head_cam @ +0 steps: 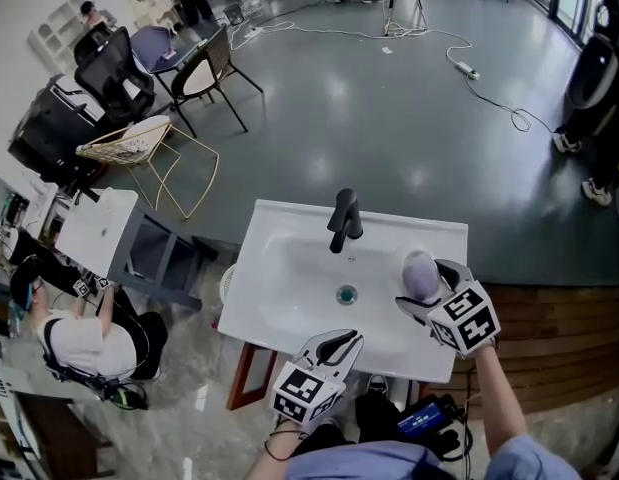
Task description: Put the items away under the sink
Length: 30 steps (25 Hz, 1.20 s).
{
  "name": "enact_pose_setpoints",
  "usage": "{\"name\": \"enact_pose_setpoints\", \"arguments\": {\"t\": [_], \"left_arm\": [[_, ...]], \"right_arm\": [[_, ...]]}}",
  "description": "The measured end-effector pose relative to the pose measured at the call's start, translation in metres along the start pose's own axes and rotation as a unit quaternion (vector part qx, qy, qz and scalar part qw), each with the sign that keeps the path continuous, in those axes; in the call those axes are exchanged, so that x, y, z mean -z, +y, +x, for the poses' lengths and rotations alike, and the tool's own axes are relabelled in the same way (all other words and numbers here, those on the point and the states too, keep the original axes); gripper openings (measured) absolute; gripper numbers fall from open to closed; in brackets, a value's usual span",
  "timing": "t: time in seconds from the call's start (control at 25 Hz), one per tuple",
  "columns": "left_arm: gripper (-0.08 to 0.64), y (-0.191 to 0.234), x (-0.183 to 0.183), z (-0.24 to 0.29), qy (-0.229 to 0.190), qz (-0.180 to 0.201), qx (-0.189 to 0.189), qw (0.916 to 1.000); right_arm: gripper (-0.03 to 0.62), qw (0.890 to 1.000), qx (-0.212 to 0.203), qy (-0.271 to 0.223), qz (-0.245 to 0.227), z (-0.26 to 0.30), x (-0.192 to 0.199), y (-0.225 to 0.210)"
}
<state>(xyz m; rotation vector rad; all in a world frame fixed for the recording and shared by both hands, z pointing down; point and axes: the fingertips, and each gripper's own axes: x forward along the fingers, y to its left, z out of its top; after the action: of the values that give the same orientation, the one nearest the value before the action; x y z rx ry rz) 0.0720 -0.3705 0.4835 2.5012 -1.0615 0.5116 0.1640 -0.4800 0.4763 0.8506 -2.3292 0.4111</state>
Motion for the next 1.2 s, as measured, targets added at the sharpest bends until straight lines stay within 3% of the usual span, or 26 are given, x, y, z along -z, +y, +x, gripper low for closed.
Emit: {"name": "enact_pose_setpoints", "arguments": {"t": [0.32, 0.6, 1.2], "left_arm": [[0.035, -0.006, -0.007, 0.001, -0.022, -0.001, 0.019, 0.9996], [0.035, -0.006, -0.008, -0.023, -0.041, 0.006, 0.029, 0.9987], [0.035, -0.026, 0.010, -0.118, -0.098, 0.042, 0.073, 0.9916]], "right_arm": [[0.434, 0.998, -0.042, -0.010, -0.043, -0.036, -0.034, 0.077], [0.434, 0.997, -0.071, -0.012, -0.041, -0.045, -0.038, 0.140], [0.434, 0.998, -0.066, -0.002, -0.022, -0.053, -0.028, 0.256]]}}
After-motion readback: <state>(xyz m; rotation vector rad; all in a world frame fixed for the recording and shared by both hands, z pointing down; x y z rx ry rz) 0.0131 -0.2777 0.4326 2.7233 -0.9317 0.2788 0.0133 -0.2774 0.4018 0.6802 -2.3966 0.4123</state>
